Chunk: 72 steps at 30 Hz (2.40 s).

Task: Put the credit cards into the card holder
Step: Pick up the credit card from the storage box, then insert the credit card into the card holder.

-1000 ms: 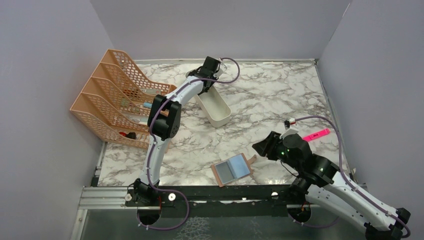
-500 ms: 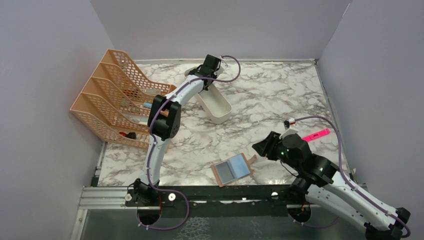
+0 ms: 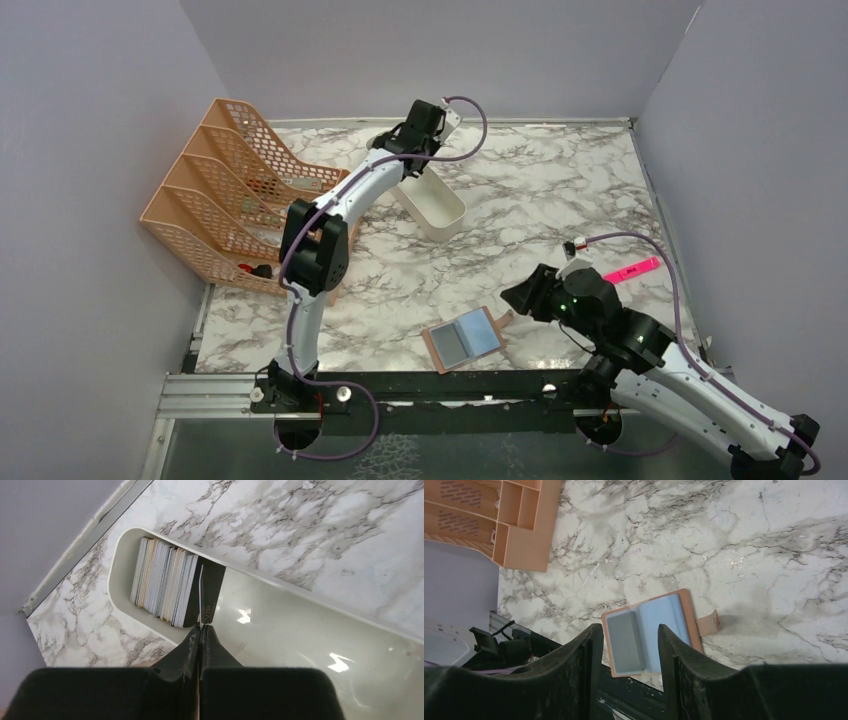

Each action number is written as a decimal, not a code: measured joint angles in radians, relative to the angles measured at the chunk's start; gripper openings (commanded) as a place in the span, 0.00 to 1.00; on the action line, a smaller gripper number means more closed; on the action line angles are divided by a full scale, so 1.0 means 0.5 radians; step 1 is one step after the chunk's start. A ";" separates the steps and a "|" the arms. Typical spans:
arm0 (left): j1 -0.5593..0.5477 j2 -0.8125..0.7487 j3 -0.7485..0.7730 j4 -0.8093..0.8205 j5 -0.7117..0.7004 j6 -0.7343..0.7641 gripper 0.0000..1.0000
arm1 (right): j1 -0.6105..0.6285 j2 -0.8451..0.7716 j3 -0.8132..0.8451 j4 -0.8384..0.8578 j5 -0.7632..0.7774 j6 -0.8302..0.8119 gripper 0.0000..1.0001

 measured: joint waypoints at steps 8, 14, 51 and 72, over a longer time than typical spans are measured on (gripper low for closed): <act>0.001 -0.475 -0.250 -0.018 0.330 -0.388 0.00 | -0.001 -0.031 -0.090 0.196 -0.182 -0.007 0.49; 0.000 -0.893 -0.668 0.104 0.764 -0.793 0.00 | 0.000 -0.105 -0.220 0.496 -0.372 0.076 0.48; -0.148 -2.179 -2.660 1.822 2.094 -2.744 0.00 | 0.000 0.469 -0.340 1.915 -0.562 0.635 0.04; -0.211 -2.271 -2.829 1.096 1.537 -2.302 0.41 | 0.000 0.177 -0.521 1.328 -0.636 0.298 0.01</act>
